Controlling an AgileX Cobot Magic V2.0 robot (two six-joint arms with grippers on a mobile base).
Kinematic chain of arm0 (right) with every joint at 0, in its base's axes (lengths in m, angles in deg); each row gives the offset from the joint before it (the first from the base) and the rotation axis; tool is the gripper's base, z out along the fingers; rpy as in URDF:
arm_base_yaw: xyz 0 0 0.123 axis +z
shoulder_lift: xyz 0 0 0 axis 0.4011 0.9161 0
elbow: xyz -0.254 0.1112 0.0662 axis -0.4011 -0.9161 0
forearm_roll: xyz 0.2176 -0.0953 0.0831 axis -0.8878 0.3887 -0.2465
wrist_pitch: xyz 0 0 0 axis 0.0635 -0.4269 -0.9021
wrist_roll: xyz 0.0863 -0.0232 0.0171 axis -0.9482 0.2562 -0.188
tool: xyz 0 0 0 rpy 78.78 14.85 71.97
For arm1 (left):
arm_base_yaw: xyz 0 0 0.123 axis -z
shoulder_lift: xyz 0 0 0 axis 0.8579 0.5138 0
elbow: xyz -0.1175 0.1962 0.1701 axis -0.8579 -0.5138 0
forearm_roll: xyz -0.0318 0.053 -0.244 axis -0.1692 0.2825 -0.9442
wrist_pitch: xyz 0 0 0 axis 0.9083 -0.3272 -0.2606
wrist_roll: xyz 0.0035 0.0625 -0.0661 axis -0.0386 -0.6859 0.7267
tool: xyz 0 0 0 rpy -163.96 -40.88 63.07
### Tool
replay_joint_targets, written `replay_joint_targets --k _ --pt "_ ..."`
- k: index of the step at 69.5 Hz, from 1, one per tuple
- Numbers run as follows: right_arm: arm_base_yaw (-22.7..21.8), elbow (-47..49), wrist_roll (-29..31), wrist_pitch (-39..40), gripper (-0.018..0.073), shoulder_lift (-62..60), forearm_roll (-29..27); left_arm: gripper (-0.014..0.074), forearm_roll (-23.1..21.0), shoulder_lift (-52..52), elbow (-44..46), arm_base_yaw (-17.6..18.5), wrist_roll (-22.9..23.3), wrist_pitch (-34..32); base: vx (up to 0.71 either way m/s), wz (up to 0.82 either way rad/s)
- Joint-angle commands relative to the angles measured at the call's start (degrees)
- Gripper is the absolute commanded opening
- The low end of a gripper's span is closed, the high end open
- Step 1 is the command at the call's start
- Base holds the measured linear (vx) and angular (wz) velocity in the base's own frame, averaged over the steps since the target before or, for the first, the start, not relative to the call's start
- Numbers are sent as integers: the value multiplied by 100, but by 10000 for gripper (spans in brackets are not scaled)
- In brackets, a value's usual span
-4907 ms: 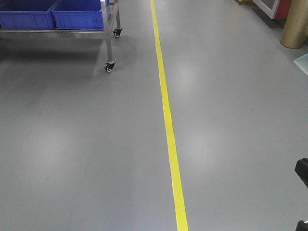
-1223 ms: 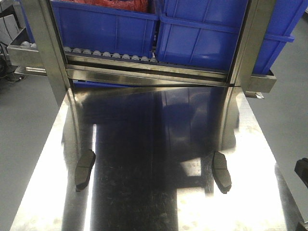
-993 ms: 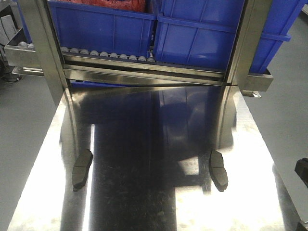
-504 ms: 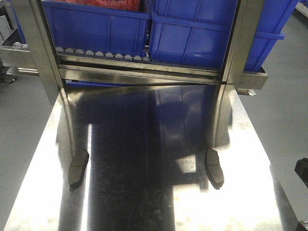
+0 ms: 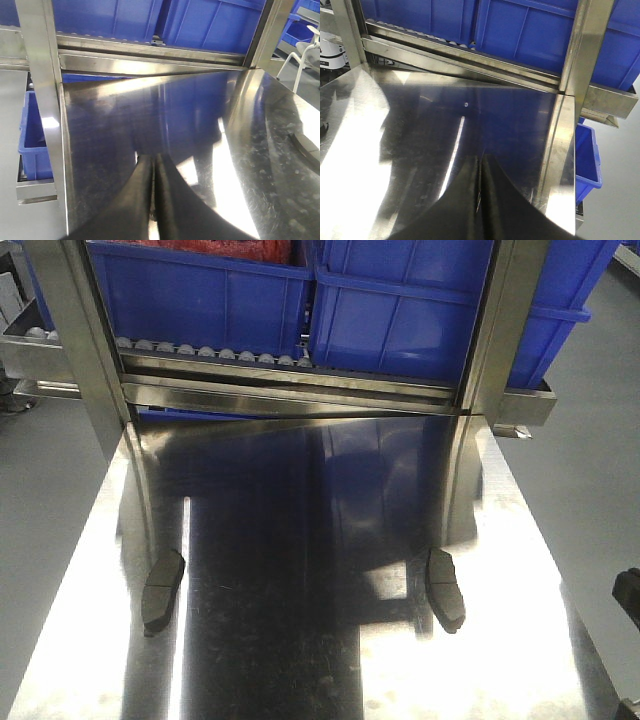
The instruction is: Move and align brake pads A on conveyor
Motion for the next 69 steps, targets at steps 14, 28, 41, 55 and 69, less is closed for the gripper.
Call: replay_joint_targets --k 14,28,41,55,69 --pt "-11 166 50 416 -6 32 3 136 34 66 134 35 5 -435 0 0" --pt "-11 166 50 416 -6 32 3 601 34 66 134 35 11 -435 0 0" --pt "-11 166 50 416 -6 32 3 727 -76 66 134 35 28 -476 0 0" --pt "-11 166 50 416 -6 32 3 679 -103 753 152 35 293 -325 0 0" --pt "-11 166 50 416 -6 32 3 660 135 2335 749 30 697 -107 0 0"
